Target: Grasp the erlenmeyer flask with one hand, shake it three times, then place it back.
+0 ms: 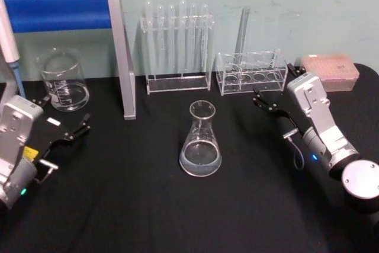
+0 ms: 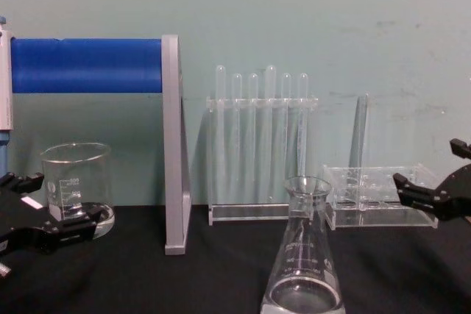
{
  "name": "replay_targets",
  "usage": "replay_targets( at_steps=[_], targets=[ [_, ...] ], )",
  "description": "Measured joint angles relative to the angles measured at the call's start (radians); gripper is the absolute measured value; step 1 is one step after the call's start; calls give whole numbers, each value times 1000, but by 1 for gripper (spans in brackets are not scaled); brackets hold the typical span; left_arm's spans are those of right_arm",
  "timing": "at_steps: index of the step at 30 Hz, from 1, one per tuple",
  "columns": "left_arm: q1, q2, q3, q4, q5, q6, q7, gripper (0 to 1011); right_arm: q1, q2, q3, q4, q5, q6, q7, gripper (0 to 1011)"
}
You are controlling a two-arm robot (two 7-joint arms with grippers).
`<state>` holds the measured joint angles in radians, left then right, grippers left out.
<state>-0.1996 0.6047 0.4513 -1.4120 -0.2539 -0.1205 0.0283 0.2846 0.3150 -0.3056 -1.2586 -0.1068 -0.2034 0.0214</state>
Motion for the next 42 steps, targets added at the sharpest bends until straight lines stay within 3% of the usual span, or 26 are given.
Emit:
replay_targets(
  at_steps=[42],
  targets=[
    [0,0,0,0,0,0,0,1001,-1,1,0,-3,6,4,4,1000]
  ],
)
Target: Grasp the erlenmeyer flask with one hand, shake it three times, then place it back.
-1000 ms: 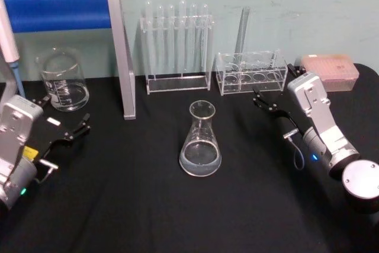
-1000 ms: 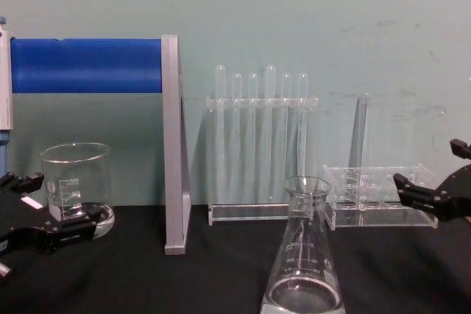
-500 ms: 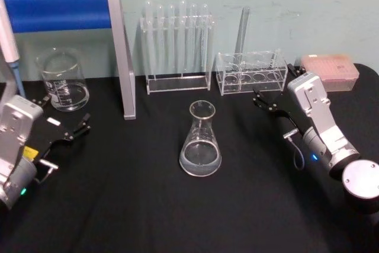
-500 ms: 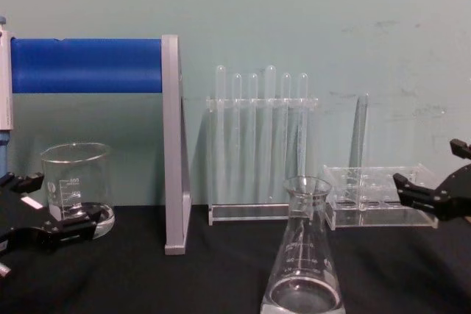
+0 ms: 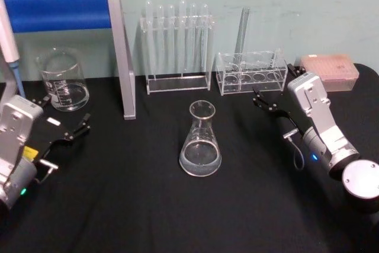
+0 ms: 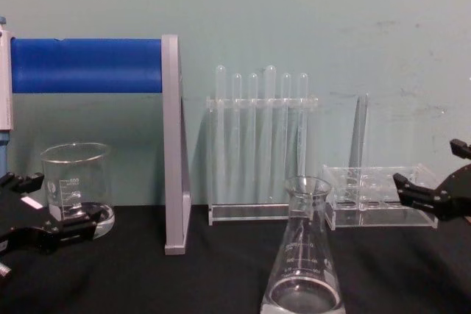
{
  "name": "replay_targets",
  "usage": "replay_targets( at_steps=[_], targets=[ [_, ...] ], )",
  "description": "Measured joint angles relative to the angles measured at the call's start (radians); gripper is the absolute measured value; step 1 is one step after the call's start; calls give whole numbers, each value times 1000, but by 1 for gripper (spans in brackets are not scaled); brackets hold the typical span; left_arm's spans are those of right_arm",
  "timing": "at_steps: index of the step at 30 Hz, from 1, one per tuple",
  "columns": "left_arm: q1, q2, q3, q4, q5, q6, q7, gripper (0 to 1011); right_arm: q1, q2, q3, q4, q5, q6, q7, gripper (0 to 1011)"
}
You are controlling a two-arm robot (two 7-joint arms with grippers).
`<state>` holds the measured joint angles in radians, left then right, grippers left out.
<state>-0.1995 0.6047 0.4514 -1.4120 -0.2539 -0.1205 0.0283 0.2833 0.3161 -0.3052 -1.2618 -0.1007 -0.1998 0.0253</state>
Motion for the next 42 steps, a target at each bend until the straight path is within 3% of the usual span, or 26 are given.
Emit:
replay_targets(
  at_steps=[42],
  targets=[
    [0,0,0,0,0,0,0,1001,0,0,0,0,0,0,0,1000]
  ],
)
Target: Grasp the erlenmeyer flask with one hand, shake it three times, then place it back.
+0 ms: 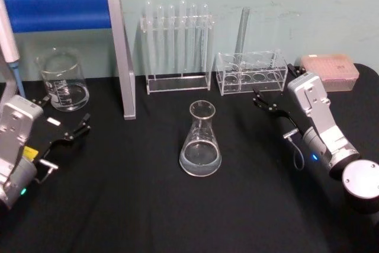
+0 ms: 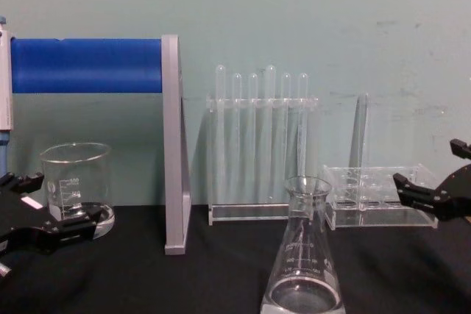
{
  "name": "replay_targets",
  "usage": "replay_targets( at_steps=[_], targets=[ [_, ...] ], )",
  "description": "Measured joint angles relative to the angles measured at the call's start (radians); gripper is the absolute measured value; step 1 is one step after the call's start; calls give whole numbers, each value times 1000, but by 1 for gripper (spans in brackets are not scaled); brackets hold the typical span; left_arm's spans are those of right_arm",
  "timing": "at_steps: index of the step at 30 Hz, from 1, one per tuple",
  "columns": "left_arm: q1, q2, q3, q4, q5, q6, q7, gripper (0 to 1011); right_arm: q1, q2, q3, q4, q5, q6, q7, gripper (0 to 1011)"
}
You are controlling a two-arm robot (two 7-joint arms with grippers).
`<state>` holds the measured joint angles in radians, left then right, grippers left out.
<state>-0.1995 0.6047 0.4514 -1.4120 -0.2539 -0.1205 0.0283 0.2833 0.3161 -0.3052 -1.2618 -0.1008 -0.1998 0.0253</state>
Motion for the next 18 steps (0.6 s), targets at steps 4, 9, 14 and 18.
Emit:
replay_targets(
  at_steps=[4,9,14,18],
  targets=[
    [0,0,0,0,0,0,0,1001,0,0,0,0,0,0,0,1000],
    [0,0,0,0,0,0,0,1001,0,0,0,0,0,0,0,1000],
    [0,0,0,0,0,0,0,1001,0,0,0,0,0,0,0,1000],
    [0,0,0,0,0,0,0,1001,0,0,0,0,0,0,0,1000]
  ],
)
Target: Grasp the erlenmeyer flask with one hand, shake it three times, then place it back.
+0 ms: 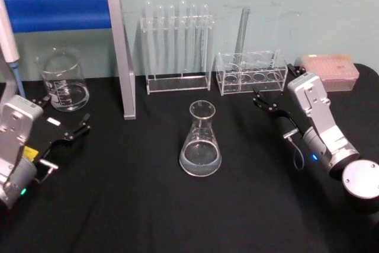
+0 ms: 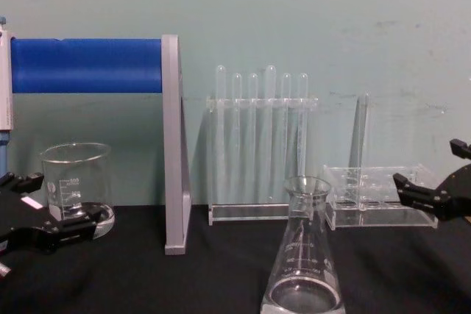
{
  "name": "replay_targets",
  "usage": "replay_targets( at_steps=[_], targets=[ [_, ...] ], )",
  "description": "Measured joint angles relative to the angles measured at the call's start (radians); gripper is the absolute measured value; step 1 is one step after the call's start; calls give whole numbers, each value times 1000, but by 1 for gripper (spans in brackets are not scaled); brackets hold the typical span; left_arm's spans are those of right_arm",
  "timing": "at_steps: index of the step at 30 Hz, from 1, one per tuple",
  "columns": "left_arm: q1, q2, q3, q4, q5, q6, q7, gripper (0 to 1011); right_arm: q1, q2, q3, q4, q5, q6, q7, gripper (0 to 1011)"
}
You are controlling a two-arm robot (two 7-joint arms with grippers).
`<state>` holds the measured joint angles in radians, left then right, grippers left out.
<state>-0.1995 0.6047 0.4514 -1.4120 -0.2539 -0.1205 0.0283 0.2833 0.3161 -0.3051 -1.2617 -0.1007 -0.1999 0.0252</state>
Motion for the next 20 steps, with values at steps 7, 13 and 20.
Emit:
replay_targets(
  at_steps=[7,13,20],
  targets=[
    [0,0,0,0,0,0,0,1001,0,0,0,0,0,0,0,1000],
    [0,0,0,0,0,0,0,1001,0,0,0,0,0,0,0,1000],
    [0,0,0,0,0,0,0,1001,0,0,0,0,0,0,0,1000]
  ],
)
